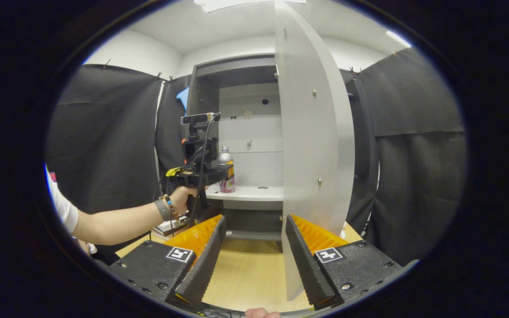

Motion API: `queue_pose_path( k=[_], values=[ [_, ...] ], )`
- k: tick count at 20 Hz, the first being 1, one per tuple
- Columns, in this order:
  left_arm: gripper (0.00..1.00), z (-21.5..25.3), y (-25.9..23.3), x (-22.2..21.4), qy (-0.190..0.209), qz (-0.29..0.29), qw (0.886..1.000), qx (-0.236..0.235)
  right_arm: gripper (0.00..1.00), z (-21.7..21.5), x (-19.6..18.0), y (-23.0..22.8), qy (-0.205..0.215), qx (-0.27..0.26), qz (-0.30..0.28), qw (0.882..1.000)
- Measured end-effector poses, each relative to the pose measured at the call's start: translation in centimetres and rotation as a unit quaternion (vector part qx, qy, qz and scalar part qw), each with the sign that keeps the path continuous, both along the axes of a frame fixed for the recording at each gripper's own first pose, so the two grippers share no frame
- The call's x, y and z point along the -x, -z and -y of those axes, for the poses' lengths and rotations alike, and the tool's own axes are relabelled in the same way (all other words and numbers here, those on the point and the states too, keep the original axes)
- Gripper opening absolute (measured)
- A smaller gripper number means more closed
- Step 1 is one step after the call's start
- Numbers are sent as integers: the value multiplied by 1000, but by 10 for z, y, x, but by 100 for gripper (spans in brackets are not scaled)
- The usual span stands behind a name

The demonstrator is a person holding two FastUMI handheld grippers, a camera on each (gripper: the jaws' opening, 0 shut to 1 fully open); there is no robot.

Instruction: Open the cabinet door with the right hand, grasp the bottle in the cabinet with the left hand and place it on the coaster, then close the cabinet door with the right hand.

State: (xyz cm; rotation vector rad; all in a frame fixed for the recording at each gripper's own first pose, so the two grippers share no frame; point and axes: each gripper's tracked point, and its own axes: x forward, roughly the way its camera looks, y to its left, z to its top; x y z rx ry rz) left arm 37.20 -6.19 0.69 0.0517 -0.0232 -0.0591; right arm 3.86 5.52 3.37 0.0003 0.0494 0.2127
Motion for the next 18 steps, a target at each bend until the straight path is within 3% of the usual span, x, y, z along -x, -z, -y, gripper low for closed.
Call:
queue_pose_path(
  k=[7, 15, 16, 17, 18],
  values=[
    [96, 5, 14, -32, -9, -7, 1000, 14, 86, -1, -4, 1, -1, -6, -4, 1000],
    [95, 6, 8, -35, -1, 6, 999, 37, 86, -4, -7, 4, -3, -10, -8, 1000],
    [94, 6, 6, -35, 1, 9, 999, 42, 86, -5, -8, 5, -3, -11, -9, 1000],
    [84, 6, 4, -35, 1, 10, 999, 44, 86, -5, -8, 5, -4, -10, -10, 1000],
    [82, 5, 6, -35, 0, 8, 999, 45, 86, -5, -9, 5, -5, -11, -10, 1000]
  ],
)
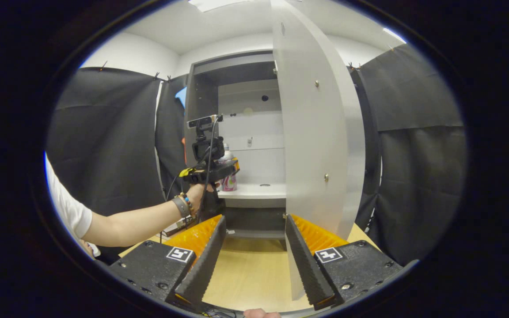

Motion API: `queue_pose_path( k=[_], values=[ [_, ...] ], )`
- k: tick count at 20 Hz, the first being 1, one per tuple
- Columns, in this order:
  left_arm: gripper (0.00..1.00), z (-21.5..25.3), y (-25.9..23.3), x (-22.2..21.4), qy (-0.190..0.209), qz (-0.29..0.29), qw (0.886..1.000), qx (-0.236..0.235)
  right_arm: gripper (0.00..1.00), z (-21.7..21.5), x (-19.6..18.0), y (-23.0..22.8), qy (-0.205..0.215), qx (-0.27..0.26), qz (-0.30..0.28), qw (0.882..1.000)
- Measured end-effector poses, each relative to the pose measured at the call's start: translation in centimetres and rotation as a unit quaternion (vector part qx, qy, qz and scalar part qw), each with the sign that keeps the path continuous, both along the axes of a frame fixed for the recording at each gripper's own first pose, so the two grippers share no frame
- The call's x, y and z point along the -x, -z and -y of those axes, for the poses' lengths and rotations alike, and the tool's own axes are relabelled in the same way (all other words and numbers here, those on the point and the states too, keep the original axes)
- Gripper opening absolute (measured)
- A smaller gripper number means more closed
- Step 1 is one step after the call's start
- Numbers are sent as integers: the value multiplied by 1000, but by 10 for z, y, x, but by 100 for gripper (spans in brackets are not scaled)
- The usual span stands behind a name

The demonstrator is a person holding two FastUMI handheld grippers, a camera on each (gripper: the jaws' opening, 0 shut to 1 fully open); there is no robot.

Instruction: Open the cabinet door with the right hand, grasp the bottle in the cabinet with the left hand and place it on the coaster, then close the cabinet door with the right hand.

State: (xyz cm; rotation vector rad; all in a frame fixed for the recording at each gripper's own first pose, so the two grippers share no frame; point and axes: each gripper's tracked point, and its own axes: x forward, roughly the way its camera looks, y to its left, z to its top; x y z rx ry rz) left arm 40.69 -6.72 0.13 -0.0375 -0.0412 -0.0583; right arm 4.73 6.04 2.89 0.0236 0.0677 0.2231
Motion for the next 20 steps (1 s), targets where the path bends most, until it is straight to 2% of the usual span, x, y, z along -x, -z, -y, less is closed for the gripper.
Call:
queue_pose_path(
  k=[1, 2, 5, 6, 7, 9, 14, 20],
  values=[
    [91, -1, 0, 1, -1, -1, 1000, -2, 86, 0, -1, 0, -1, -1, -1, 1000],
    [80, -3, 0, 1, -2, -2, 1000, -2, 86, 0, -1, 0, -2, -2, -1, 1000],
    [75, -3, -1, 11, 8, -10, 1000, -5, 86, 2, -2, 0, -5, -4, -1, 1000],
    [85, -2, -2, 17, 12, -8, 1000, -6, 86, 3, -2, 0, -7, -4, -1, 1000],
    [75, -3, -6, 23, 15, -2, 1000, -5, 86, 3, -2, 0, -8, -3, 0, 1000],
    [75, -6, -16, 40, 12, 17, 1000, -6, 86, 3, -1, -1, -11, -5, 3, 1000],
    [75, -9, -30, 94, 36, 35, 999, 0, 86, 2, 1, -1, -20, -11, 7, 1000],
    [75, -38, -7, 163, 30, 33, 999, 12, 86, 1, 1, -1, -28, -8, 14, 999]
  ],
)
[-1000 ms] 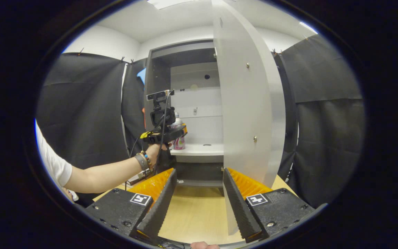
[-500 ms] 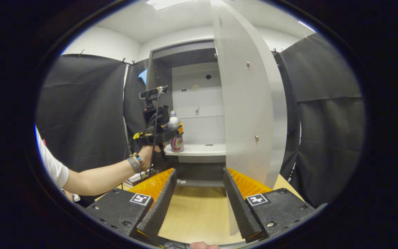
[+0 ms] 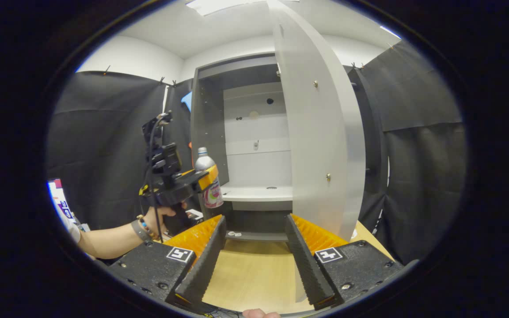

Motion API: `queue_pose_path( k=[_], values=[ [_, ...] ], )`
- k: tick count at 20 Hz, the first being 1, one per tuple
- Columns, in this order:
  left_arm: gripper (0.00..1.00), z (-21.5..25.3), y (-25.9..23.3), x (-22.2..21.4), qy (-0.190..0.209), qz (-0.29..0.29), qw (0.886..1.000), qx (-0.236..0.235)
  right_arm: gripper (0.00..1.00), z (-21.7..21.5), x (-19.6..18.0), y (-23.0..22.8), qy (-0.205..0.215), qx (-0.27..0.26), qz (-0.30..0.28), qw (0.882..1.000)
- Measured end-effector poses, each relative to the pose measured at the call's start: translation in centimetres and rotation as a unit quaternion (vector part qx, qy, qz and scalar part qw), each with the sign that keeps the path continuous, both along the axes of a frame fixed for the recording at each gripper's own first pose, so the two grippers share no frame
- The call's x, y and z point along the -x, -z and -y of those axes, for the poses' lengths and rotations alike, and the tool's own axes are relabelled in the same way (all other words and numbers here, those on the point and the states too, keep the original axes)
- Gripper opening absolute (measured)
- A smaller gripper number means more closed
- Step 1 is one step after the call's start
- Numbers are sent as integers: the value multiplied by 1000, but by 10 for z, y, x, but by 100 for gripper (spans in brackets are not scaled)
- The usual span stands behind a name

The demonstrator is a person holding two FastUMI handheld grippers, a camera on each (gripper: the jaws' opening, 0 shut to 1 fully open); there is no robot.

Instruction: Open the cabinet door with the right hand, grasp the bottle in the cabinet with the left hand and place it on the coaster, then close the cabinet door with the right hand.

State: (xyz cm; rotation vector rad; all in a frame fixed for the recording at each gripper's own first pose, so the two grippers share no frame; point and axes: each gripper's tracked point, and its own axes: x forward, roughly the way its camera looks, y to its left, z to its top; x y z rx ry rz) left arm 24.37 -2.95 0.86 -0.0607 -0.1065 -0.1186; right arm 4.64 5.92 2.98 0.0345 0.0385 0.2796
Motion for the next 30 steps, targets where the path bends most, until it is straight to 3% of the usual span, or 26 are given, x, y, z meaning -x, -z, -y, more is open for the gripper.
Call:
queue_pose_path(
  k=[7, 11, 18, 23, 30],
  values=[
    [75, -68, 75, 68, -79, -11, 996, -45, 86, -3, -2, 2, -4, 6, 4, 1000],
    [75, -102, 127, 105, -141, -33, 988, -53, 86, -12, -4, -1, -14, 6, 9, 1000],
    [75, -138, 211, 148, -206, -93, 973, -43, 86, -39, -1, 1, -34, 14, 7, 999],
    [75, -152, 258, 161, -218, -135, 966, -32, 86, -51, 0, 7, -37, 17, -11, 999],
    [75, -155, 286, 158, -229, -140, 963, -40, 86, -64, 0, 11, -34, 35, -22, 999]
  ],
)
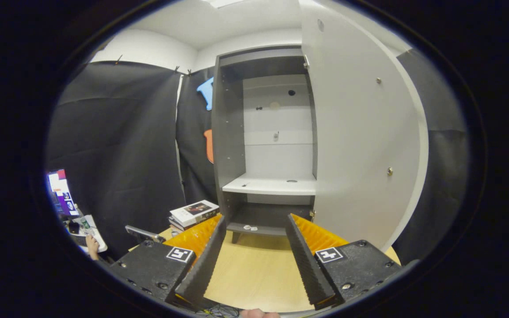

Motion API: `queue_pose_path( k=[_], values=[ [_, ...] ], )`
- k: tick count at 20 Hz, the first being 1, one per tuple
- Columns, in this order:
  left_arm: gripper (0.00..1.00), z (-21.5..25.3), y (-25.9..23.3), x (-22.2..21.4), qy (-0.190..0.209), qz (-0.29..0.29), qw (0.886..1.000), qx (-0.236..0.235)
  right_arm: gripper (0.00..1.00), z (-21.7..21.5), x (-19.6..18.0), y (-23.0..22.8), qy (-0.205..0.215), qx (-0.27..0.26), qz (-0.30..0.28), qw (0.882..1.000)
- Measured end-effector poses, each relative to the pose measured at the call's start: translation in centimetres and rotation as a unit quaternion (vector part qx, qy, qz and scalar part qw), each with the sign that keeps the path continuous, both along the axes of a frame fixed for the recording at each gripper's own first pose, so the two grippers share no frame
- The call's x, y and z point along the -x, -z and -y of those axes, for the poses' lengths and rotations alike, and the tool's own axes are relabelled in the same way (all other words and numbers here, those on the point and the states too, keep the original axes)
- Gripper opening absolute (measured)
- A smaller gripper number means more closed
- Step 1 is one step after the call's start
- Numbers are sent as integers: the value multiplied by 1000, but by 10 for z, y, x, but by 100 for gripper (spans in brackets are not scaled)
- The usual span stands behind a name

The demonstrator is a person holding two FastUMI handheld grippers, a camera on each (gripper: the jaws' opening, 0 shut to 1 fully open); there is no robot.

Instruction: Open the cabinet door with the right hand, grasp the bottle in the cabinet with the left hand and place it on the coaster, then close the cabinet door with the right hand.

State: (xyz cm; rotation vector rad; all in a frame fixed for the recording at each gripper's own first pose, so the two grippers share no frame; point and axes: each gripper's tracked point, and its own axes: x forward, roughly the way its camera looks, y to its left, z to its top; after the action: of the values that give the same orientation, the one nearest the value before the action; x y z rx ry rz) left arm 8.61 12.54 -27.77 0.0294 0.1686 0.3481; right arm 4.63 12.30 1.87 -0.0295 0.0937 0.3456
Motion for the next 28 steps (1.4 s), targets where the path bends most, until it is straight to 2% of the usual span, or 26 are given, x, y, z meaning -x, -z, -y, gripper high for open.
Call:
queue_pose_path(
  k=[8, 16, 23, 26, 27, 28],
  values=[
    [75, -2, 3, -9, -4, 11, 1000, 16, 86, -7, -3, -2, 7, 9, 2, 1000],
    [75, 1, 3, -4, 3, 15, 1000, 9, 86, -13, -10, -1, 6, 8, 0, 1000],
    [81, -2, 7, -1, -6, 5, 1000, 8, 86, -16, -13, 2, 5, 25, 3, 1000],
    [81, -2, 0, -1, -6, 13, 1000, 8, 86, -16, -12, 3, 4, 27, 2, 1000],
    [92, -3, -4, -1, -6, 15, 1000, 7, 86, -15, -12, 4, 4, 26, 1, 1000],
    [83, -3, -11, 0, -3, 22, 1000, 6, 86, -14, -12, 3, 4, 26, 1, 1000]
  ],
)
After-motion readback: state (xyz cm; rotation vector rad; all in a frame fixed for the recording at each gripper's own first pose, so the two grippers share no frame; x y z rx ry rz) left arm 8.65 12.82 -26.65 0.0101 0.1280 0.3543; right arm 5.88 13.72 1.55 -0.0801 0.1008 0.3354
